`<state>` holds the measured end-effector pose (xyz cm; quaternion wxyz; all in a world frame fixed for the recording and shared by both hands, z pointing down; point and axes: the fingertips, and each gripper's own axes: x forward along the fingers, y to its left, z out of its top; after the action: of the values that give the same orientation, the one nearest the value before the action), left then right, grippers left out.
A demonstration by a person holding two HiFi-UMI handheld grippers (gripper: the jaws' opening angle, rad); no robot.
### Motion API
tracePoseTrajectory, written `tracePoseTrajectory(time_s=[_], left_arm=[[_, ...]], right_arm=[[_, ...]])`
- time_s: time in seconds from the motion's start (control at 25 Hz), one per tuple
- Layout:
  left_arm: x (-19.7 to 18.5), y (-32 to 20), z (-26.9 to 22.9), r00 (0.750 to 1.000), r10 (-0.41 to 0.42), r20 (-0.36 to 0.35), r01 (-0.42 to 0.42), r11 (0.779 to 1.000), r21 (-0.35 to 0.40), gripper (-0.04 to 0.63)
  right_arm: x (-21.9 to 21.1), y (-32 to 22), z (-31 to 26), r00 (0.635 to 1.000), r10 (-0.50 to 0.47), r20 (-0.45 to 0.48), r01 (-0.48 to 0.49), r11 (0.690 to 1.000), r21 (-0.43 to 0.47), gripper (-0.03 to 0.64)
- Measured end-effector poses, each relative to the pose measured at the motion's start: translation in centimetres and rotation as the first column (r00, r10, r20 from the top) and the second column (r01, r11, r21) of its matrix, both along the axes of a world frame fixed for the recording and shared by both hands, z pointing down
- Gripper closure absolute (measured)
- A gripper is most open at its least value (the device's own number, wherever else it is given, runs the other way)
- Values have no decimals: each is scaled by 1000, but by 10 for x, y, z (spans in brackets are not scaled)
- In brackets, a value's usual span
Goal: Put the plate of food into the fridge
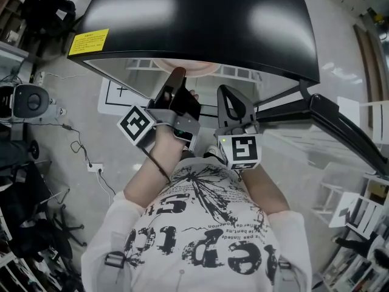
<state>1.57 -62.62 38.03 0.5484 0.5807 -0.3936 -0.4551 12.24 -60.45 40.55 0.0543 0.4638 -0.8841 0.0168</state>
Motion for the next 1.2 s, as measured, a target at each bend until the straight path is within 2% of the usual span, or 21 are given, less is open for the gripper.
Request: tracePoseTrajectory(time_s=[0.24,0.4,0.6,0.68,0.8,0.88,1.04,1.2], left_arm=[[0,0,-3,1000,-3,30,2,1000,28,541],[1,0,-8,1000,2,-11,-1,996,91,543],[-1,3,-8,1000,-13,7,12,994,106,536],[0,5,-14,999,-14,48,8,993,119,484],[3,6,-26,990,-6,144,-16,988,152,386],[3,8,-27,989,-2,145,-20,988,152,338],[-7,14,-14,992,6,129,-21,993,120,330],[-22,24,-12,974,-27,224,-7,989,149,331]], right_arm=[[-5,-2,2,1000,5,-6,-5,1000,-11,615],[-10,-3,-2,1000,8,-3,-8,1000,-1,616],[-17,0,-4,1000,10,-5,-10,1000,7,615],[-20,1,-4,1000,14,-7,-14,1000,6,616],[-23,4,-4,1000,24,-11,-24,1000,6,615],[-25,7,-3,999,30,-14,-30,1000,4,615],[-26,12,-1,999,49,-17,-49,999,2,615],[-29,16,-1,998,67,-18,-67,998,3,615]])
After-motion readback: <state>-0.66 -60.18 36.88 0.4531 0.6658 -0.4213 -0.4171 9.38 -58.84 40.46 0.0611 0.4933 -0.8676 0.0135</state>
